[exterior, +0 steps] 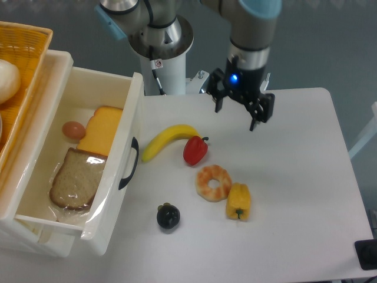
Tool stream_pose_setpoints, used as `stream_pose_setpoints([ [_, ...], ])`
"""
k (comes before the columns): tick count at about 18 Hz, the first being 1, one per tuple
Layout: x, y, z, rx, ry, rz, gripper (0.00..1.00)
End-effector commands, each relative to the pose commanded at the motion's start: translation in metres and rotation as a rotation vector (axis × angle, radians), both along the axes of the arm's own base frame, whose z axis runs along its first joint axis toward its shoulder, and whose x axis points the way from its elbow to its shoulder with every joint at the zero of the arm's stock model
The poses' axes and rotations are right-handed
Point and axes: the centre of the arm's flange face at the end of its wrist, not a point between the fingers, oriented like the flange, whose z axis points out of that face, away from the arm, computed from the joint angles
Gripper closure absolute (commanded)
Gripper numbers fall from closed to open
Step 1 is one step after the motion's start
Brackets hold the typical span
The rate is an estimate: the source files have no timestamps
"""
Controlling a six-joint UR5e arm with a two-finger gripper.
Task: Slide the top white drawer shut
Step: 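Move the gripper away from the drawer and lower it over the table, then swing the gripper toward the open drawer's front face beside the handle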
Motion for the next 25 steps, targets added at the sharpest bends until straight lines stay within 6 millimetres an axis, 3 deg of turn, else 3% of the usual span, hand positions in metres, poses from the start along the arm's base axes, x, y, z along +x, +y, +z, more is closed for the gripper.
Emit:
stream_pose_setpoints([
  [5,-0.021,0.012,-0.034,-0.012,-0.077,0.284,0.00],
  [9,-0.030,0.019,-0.049,-0.020,-0.103,0.360,0.00],
  [12,-0.033,0.032,-0.071,-0.016,-0.139,0.463,0.00],
  [17,-0.018,0.073,-0.097,-0.017,-0.149,0.485,0.00],
  [25,-0.018,0.098,-0.124,0.030,-0.235,0.460,0.00],
])
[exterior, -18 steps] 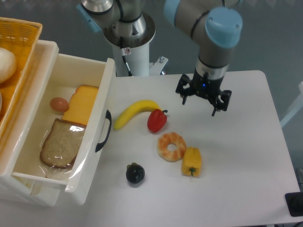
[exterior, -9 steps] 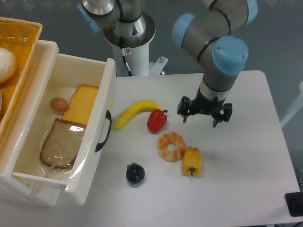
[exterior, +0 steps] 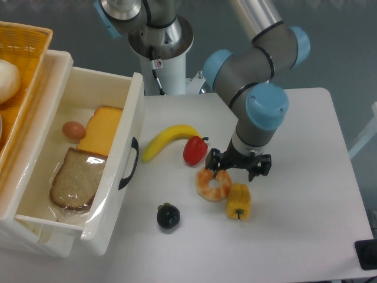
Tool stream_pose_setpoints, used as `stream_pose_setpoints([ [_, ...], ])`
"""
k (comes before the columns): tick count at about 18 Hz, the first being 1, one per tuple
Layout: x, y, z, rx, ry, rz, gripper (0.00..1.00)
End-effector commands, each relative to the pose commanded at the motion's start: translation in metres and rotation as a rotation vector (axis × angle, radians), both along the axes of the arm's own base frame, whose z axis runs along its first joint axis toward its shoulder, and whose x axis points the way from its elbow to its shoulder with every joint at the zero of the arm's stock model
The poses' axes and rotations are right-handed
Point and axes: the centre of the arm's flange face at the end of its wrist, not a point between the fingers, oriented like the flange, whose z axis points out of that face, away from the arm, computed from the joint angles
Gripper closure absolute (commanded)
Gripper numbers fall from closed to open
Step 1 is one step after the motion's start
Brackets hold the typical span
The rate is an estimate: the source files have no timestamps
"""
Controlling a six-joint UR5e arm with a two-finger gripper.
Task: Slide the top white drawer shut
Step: 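Swing the gripper toward the open drawer's front face beside the handle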
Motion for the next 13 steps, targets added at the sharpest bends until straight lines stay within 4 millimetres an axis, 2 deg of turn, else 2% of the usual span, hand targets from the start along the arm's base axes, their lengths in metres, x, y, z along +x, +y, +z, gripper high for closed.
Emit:
stream_pose_setpoints([
  [7,0.018,0.018,-0.015,0.021,-0.066,0.010,0.00],
  [13,0.043,0.035,-0.014,0.018,-0.080,-0.004,0.00],
])
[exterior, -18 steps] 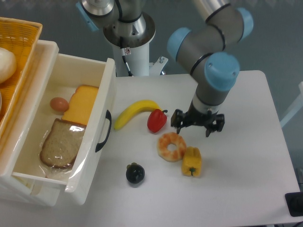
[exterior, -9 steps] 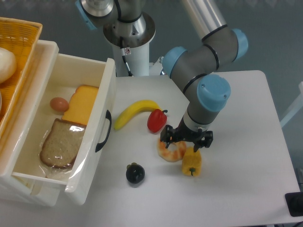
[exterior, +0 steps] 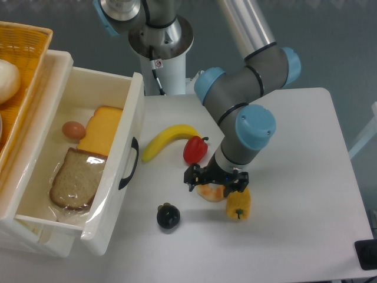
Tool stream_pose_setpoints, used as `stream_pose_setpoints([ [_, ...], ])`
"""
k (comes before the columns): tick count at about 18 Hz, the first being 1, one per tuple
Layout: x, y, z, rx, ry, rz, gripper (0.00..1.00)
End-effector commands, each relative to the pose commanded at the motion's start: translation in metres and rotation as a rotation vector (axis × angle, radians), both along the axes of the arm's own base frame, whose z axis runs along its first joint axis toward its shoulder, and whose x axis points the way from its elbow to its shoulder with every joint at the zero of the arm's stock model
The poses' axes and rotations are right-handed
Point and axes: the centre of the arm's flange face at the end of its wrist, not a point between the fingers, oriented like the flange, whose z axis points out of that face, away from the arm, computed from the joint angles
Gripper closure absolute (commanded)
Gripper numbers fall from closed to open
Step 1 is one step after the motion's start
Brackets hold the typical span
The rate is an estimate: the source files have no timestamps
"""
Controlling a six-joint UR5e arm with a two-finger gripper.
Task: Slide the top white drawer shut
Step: 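Swing the gripper toward the open drawer's front face beside the handle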
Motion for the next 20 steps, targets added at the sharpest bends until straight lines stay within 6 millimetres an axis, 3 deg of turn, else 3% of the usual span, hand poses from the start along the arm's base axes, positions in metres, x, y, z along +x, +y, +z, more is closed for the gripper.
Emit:
stream_pose_setpoints([
  [11,0.053,0.037,0.006,0.011,-0.014,-0.056,0.00],
  [20,0.071,0.044,0.010,0.010,-0.030,-0.075,0.00],
])
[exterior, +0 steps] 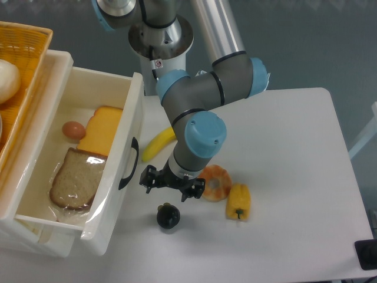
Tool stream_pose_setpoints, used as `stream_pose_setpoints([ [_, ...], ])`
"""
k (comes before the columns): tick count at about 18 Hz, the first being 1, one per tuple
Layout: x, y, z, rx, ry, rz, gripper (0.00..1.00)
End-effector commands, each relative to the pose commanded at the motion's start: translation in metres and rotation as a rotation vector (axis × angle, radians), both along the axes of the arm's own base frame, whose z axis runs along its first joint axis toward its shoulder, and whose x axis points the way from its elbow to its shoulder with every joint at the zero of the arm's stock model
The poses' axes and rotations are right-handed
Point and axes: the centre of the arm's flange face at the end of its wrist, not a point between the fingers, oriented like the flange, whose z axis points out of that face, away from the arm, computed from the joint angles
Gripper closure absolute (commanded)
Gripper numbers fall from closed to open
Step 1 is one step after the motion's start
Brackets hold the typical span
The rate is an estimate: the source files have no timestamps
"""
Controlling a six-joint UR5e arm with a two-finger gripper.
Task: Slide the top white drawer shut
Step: 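Swing the gripper toward the open drawer's front face beside the handle, then press the gripper against the drawer front and push it inward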
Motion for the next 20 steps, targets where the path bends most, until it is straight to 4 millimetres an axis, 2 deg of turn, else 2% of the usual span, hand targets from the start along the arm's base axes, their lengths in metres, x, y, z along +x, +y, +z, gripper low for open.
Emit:
stream_pose_setpoints([
  [7,0.010,0.003,0.012,0.022,-0.001,-0.014,0.00],
  [13,0.015,0.005,0.014,0.027,0.000,-0.031,0.00],
  [20,0.031,0.013,0.020,0.034,0.007,-0.060,0.00],
])
